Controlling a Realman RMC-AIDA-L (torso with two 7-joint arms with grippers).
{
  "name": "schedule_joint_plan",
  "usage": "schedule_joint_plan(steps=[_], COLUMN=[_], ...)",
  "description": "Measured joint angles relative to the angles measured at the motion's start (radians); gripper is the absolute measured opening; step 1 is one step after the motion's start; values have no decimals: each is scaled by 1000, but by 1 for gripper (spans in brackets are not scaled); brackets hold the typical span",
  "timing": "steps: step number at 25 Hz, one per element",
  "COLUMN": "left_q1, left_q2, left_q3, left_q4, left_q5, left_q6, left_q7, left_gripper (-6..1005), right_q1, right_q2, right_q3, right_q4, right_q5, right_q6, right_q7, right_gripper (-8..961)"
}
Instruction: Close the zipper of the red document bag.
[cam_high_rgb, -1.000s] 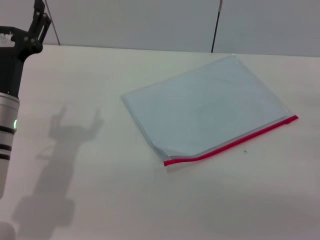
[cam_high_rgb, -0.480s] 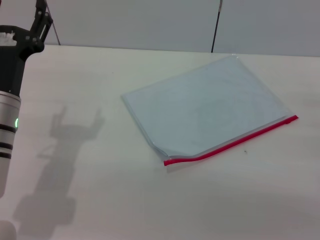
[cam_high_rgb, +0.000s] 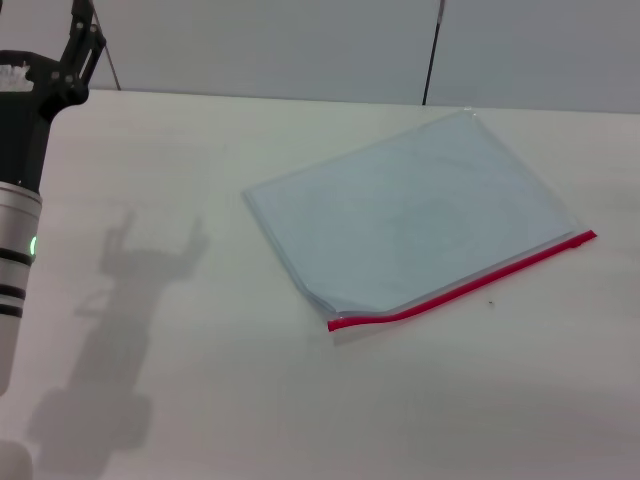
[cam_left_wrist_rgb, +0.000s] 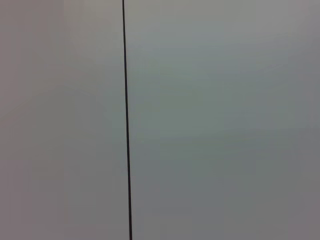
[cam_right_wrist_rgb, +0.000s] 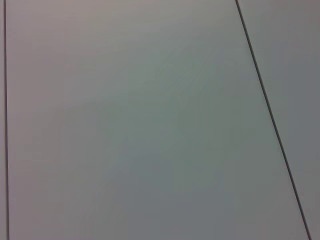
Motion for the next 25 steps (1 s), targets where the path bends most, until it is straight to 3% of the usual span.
schedule_joint_plan(steps=[25], left_q1=[2], left_q2=[-2], left_q3=[0], left_q4=[0], left_q5=[0], left_q6=[-4], left_q7=[0], left_gripper=[894], right_q1=[0], right_q2=[0], right_q3=[0], right_q4=[3], right_q5=[0], right_q6=[0], right_q7=[0], right_gripper=[805])
